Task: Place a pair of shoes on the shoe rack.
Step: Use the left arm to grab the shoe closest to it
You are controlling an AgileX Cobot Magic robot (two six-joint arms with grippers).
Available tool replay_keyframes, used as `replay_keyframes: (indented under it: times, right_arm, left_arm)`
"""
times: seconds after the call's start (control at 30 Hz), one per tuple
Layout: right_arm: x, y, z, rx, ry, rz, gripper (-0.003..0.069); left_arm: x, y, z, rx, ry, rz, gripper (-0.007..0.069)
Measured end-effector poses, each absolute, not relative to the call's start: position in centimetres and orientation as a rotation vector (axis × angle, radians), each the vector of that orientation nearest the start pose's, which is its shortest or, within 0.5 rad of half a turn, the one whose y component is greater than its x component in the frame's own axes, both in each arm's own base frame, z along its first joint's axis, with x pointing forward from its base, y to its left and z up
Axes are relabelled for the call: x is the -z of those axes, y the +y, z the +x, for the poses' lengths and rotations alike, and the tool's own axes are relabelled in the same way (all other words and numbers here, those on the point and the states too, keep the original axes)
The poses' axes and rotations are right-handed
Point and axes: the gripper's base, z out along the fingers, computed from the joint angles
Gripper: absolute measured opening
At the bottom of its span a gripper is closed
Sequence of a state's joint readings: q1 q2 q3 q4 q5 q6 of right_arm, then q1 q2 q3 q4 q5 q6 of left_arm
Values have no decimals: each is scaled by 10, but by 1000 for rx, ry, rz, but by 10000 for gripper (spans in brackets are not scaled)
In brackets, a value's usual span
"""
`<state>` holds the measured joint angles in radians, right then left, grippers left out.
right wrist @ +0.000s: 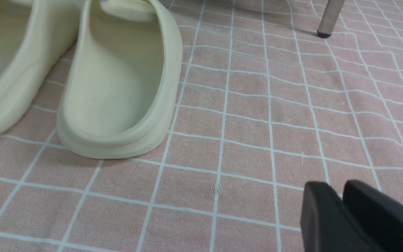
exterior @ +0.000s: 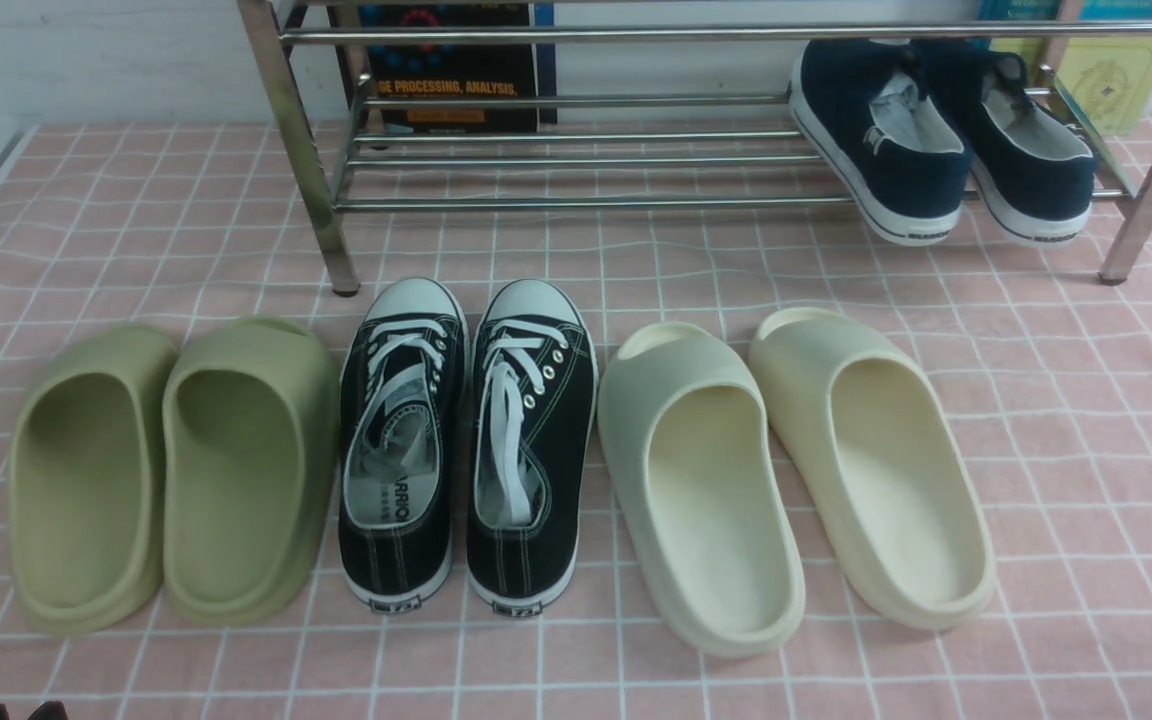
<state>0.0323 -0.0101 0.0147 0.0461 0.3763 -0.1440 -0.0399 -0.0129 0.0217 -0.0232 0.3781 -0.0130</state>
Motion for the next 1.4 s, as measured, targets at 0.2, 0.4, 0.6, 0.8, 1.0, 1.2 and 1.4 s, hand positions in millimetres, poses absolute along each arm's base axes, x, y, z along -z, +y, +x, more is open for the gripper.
replay_keyframes:
  times: [0.2, 0.4, 0.6, 0.8, 1.0, 1.2, 1.4]
  right_arm:
    - [-175, 3, 52, 32, 1859, -136, 115]
    - [-175, 3, 52, 32, 1859, -136, 123]
    - [-175, 3, 52, 32, 1859, -136, 132]
    - [-175, 3, 52, 32, 1859, -136, 136]
    - [-175, 3, 52, 32, 1859, -136, 144]
    - [-175, 3, 52, 32, 1859, -136, 148]
    - [-175, 3, 52, 32, 1859, -136, 156]
  left_arm:
    - [-173, -3, 52, 57, 1871, 12, 239]
    - [-173, -2, 52, 48, 1870, 18, 239]
    - [-183, -3, 55, 55, 1732, 11, 239]
    - [-207, -2, 56, 128, 1462, -61, 239]
    - [-223, 0, 53, 115, 1283, -71, 239]
    - [-225, 1, 53, 134, 1263, -96, 239]
    - [-233, 6, 49, 324, 1140, -284, 239]
